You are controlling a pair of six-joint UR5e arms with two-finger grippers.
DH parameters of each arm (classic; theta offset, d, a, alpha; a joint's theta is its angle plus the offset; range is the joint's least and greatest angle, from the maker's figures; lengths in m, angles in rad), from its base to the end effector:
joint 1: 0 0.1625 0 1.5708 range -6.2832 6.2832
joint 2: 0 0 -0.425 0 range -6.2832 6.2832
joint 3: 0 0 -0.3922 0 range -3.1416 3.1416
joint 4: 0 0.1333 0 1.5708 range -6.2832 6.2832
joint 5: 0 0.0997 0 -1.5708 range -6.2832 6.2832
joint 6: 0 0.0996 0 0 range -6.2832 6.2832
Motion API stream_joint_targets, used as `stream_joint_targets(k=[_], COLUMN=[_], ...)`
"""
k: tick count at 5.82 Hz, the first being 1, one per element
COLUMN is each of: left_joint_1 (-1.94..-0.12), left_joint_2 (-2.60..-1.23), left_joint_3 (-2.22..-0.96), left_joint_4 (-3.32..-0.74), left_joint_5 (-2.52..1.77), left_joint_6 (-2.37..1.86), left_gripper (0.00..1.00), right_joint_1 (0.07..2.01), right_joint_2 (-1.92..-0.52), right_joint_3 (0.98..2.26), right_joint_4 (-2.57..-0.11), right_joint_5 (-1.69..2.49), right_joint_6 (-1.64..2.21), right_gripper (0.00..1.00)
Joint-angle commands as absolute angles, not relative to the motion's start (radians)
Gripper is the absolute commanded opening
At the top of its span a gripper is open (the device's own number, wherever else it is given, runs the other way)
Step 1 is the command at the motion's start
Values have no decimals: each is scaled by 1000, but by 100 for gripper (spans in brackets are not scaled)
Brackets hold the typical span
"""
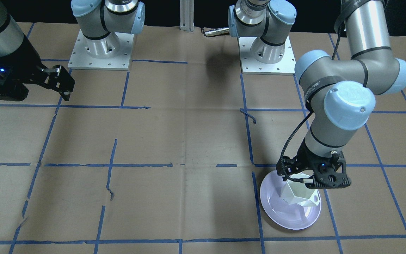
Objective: Flip cup and place on plate
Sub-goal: 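Open the left gripper and raise it above the cup on the plate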
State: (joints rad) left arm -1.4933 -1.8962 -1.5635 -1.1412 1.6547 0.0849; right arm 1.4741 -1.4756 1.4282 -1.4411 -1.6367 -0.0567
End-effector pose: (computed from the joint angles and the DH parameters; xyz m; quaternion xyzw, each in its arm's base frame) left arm -0.0767 -0.6263 0.3550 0.0014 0.9976 -0.0521 0.0463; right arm 0.0756 -0.5331 0.4969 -0.0186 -0.9984 -0.0435 0.0297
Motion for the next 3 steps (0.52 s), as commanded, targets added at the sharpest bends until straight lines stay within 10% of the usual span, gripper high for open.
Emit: stream_joint_targets(k=[1,3], left_joint_1=[-1518,-1651], left_joint_2=[-1737,-1706], left_joint_3=[-1502,-1442], left_joint_4=[-1439,-1573], left_joint_5=[1643,1640], left_joint_6=[60,-110], left_gripper=[100,100], right_joint_1=[1474,1474], right_joint_2=[-1476,-1476], right_joint_3=[1428,1428], right_joint_4=[-1442,-1442], right_joint_5=[-1637,-1637], right_joint_6=[-57,-57], right_gripper=[100,100])
